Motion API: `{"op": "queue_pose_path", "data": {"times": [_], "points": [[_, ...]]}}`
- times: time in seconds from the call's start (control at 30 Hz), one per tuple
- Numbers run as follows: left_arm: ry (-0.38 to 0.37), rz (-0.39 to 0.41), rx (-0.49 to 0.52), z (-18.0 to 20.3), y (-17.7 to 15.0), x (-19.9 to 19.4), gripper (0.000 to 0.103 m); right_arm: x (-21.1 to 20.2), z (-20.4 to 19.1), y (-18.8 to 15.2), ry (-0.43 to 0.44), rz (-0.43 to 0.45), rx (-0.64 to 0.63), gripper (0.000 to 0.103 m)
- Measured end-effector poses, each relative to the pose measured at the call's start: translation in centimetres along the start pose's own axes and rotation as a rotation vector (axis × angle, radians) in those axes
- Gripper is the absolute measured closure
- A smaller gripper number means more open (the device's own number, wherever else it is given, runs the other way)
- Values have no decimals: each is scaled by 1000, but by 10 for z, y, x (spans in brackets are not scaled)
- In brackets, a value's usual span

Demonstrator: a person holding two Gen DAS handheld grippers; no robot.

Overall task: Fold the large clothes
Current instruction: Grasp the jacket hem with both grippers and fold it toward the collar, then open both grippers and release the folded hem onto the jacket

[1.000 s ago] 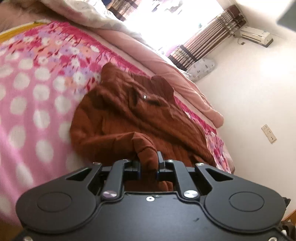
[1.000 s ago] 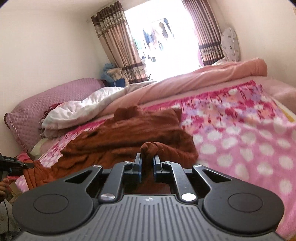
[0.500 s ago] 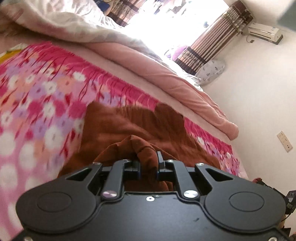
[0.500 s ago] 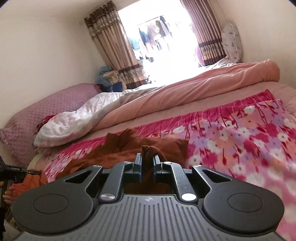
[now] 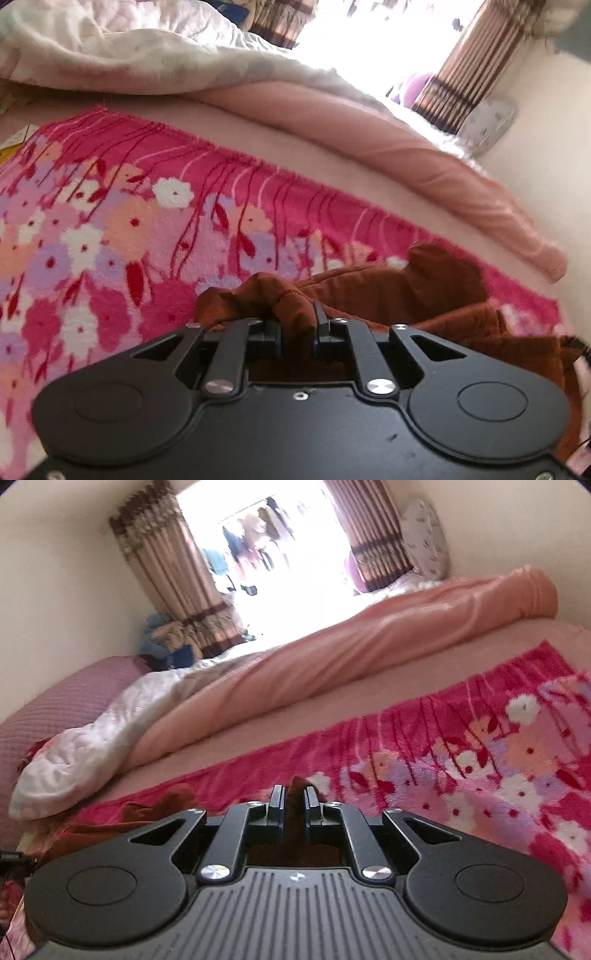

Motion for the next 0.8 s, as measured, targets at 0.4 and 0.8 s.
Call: {"op": "queue_pose_path", "data": {"times": [0.4,0.8], "points": [[52,0,72,8,2,12,84,49,12,-14,-96,-113,-64,84],[-224,-128,-33,-10,31,-25,44,-39,-42,-4,30,8,-202,61]]}}
Point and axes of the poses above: each gripper's, at about its wrist camera, not at the fingertips, and x roughly the way its jaws point, z to its right, y to its top, the point moved 4 cm from there along x, roughly the way its jaws point, and after that the axes turned 11 degrees about -z, right-handed, at the moved point
